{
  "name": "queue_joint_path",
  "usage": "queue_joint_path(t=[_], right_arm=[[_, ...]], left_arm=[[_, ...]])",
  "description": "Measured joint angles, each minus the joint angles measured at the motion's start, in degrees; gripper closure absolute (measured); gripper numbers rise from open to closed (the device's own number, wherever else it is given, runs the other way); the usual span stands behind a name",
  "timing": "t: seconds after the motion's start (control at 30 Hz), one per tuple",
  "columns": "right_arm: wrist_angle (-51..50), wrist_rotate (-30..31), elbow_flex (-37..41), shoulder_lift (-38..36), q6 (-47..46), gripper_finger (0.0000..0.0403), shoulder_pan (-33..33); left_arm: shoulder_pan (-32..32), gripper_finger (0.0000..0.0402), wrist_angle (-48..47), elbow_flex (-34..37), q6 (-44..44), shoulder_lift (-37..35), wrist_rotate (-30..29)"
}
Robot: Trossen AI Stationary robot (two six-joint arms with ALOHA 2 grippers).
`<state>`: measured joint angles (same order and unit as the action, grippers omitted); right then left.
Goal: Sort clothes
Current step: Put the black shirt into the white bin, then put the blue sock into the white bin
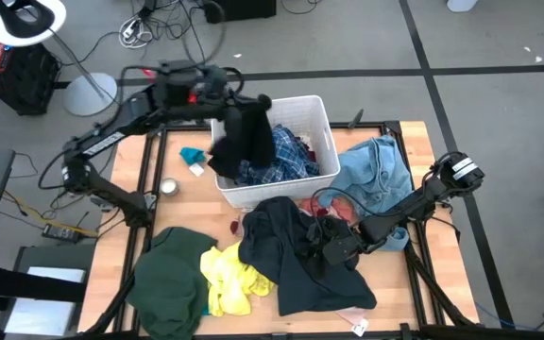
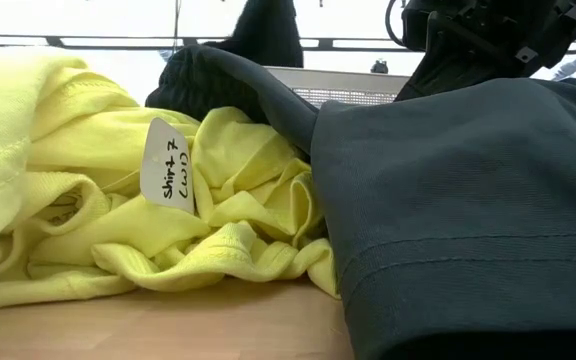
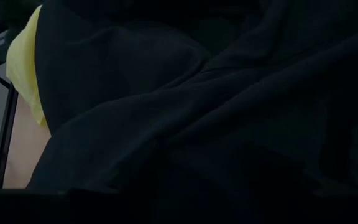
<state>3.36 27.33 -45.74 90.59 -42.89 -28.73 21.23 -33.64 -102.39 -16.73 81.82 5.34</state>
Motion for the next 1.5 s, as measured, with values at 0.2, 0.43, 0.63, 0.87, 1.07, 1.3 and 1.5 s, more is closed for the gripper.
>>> queue_joint_path(t=[0.2,0.43,0.63,0.87,1.07,1.3,1.5], right_arm=[[0.0,0.0,0.0,0.0,0.01,0.0174,0.0],[0.0,0.0,0.0,0.0,-0.01,0.0174,0.0],[0.0,0.0,0.0,0.0,-0.01,0.0174,0.0],[0.0,-0.01,0.0,0.0,-0.01,0.0174,0.0],[0.0,-0.24,0.0,0.0,-0.01,0.0174,0.0],[-0.12,-0.45,0.01,0.0,-0.01,0.0174,-0.02],[-0.53,-0.52,0.0,0.0,-0.01,0.0174,-0.15]], left_arm=[[0.0,0.0395,-6.85,0.02,1.71,4.26,-0.08],[0.0,0.0358,-10.4,0.04,3.65,7.89,-0.08],[0.0,0.0297,-14.17,0.09,3.89,9.75,0.37],[0.13,0.0257,-19.52,0.09,6.1,9.51,-1.02],[-0.46,0.0256,-22.16,0.09,7.8,7.5,-4.83],[-1.11,0.0262,-25.38,1.47,8.87,1.31,-9.43],[-0.99,0.0264,-22.97,12.85,7.61,-10.73,-15.35]])
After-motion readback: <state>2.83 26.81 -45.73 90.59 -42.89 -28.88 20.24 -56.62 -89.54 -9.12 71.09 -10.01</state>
